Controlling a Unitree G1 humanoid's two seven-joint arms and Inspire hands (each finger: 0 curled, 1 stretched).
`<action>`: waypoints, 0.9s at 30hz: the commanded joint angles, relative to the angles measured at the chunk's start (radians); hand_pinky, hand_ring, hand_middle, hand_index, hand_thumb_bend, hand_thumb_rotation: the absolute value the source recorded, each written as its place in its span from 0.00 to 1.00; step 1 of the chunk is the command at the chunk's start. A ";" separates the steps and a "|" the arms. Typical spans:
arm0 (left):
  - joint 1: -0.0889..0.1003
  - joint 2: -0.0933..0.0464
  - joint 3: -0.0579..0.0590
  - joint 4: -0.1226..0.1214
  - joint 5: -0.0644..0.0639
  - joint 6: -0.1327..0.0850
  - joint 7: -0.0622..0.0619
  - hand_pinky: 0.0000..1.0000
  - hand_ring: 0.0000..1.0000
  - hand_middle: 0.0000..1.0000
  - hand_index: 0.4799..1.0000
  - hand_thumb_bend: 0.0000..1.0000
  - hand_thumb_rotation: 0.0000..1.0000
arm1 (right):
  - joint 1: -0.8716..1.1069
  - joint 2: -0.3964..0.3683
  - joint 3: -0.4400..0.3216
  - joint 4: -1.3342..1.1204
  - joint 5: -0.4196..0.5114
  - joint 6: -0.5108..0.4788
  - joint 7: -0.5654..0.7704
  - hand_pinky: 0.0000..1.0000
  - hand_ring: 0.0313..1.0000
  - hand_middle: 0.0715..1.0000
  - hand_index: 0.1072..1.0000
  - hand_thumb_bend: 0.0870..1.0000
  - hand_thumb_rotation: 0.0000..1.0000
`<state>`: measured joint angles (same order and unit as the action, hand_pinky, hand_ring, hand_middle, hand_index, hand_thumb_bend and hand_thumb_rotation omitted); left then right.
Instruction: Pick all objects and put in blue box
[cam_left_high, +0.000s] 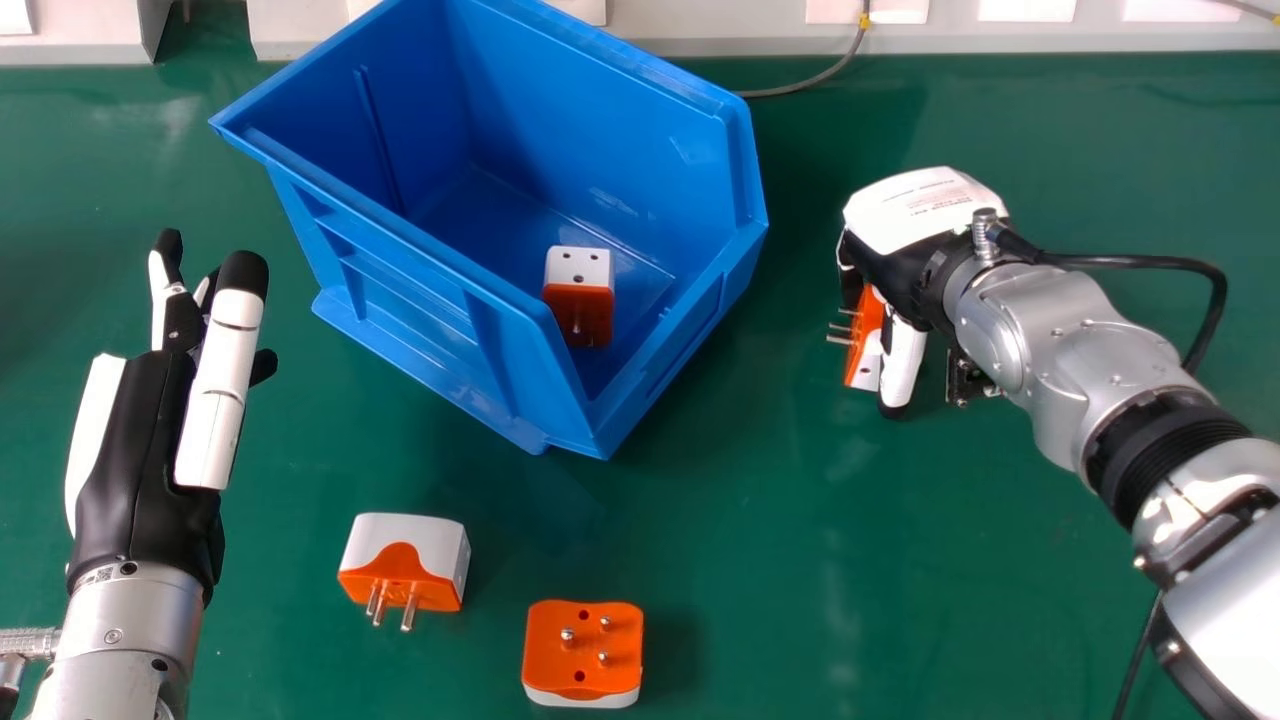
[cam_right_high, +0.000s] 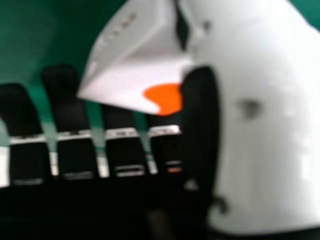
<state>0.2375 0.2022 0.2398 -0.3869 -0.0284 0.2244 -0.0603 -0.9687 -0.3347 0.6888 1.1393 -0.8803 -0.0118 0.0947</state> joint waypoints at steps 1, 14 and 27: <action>0.002 -0.003 -0.002 -0.037 0.008 0.000 0.007 0.88 0.96 0.97 0.98 0.65 1.00 | -0.033 -0.020 -0.005 -0.010 0.000 0.007 0.001 0.30 0.38 0.49 0.44 0.53 0.06; -0.002 -0.003 -0.005 -0.038 0.014 0.006 0.006 0.87 0.96 0.97 0.98 0.66 1.00 | -0.020 -0.019 -0.030 -0.012 0.024 0.028 -0.008 0.28 0.39 0.46 0.43 0.49 0.02; -0.006 -0.001 -0.003 -0.035 0.011 0.009 0.003 0.87 0.96 0.97 0.98 0.66 1.00 | 0.048 -0.114 -0.072 -0.225 0.048 0.023 0.043 0.33 0.40 0.45 0.45 0.46 0.00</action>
<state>0.2365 0.2023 0.2365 -0.4036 -0.0189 0.2384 -0.0589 -0.9197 -0.4049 0.6404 0.9739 -0.8365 0.0086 0.1295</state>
